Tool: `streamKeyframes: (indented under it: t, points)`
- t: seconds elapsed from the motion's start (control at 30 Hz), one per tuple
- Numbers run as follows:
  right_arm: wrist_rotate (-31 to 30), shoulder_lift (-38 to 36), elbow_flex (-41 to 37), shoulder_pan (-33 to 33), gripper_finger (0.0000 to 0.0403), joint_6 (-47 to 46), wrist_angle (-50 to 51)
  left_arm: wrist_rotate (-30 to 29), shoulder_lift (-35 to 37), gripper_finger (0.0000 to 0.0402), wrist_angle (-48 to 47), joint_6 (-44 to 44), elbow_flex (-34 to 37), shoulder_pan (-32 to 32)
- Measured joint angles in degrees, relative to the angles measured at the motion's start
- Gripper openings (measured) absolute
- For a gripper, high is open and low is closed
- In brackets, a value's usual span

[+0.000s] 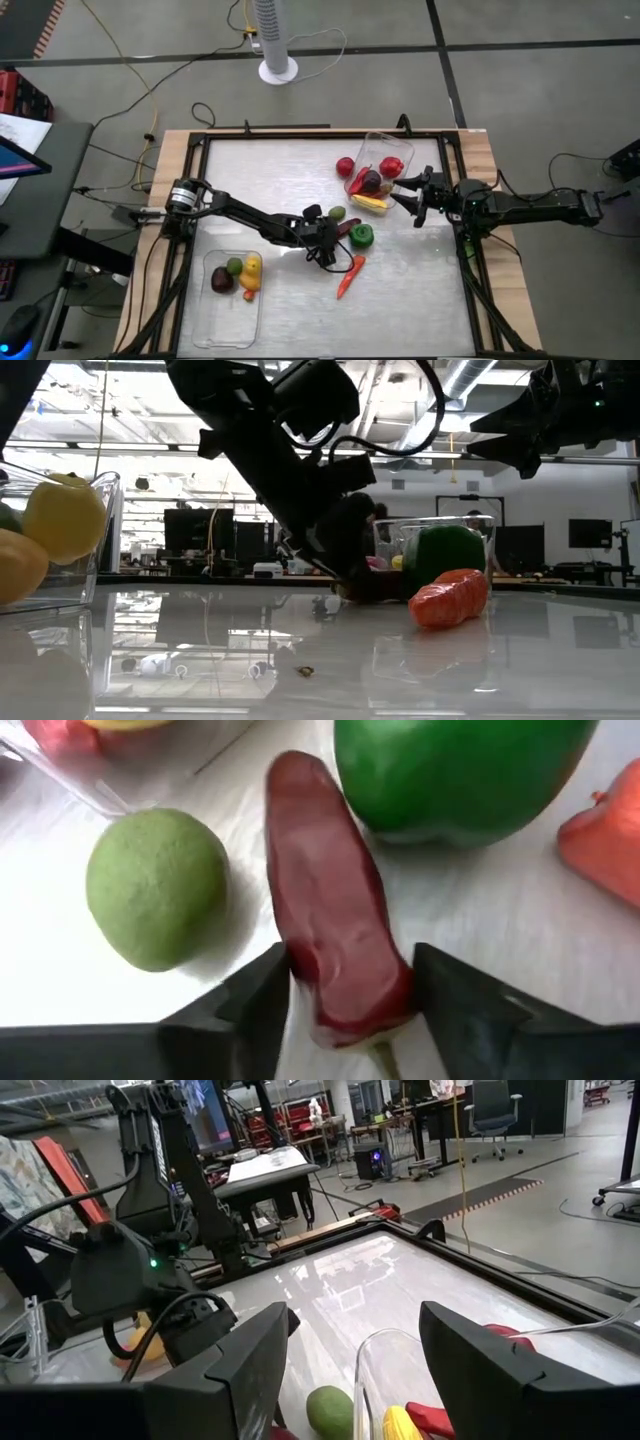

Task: Sort produce into baskets
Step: Put the dark red chili pepper into the top transparent bin

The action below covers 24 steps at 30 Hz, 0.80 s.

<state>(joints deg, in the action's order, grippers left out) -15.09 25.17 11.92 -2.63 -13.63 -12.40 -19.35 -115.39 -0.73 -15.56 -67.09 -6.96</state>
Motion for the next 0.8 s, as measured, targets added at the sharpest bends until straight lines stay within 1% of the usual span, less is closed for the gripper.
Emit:
streamKeyframes:
  t: [0.13,0.23,0.33,0.4,0.47,0.6,0.7,0.73,0.8]
  points:
    - [0.0,0.0,0.0,0.0,0.0256,0.02,0.01,1.4,1.06,0.013,-0.79,0.72,0.0,0.42]
    - [0.0,0.0,0.0,-0.02,0.0256,0.02,0.15,3.11,2.66,0.0105,-5.65,1.06,-1.06,0.92]
    - [0.0,0.0,0.0,-0.02,0.0256,0.04,0.23,3.18,5.44,0.0105,-9.55,2.6,-2.73,1.3]
    - [0.0,0.02,0.0,0.01,0.0256,0.05,0.21,1.71,7.73,0.0115,-11.24,3.83,-3.36,1.49]
    - [0.0,0.04,0.0,-0.13,0.0256,0.11,0.13,0.4,9.91,0.0124,-10.93,6.07,-3.58,1.78]
    - [0.0,0.04,0.0,-0.13,0.0256,0.11,-0.07,-0.52,12.82,0.0128,-6.9,9.91,-3.63,3.24]
    - [0.0,0.04,0.0,-0.08,0.0256,0.08,-0.25,-0.41,12.83,0.0129,-2.49,11.63,-3.63,5.44]
    - [0.0,0.04,0.0,0.01,0.0256,0.0,-0.28,0.0,12.72,0.0129,-1.62,12.05,-3.61,6.37]
    - [0.0,0.04,0.0,0.02,0.0256,-0.02,-0.3,2.86,11.82,0.0129,2.04,12.33,-3.62,8.55]
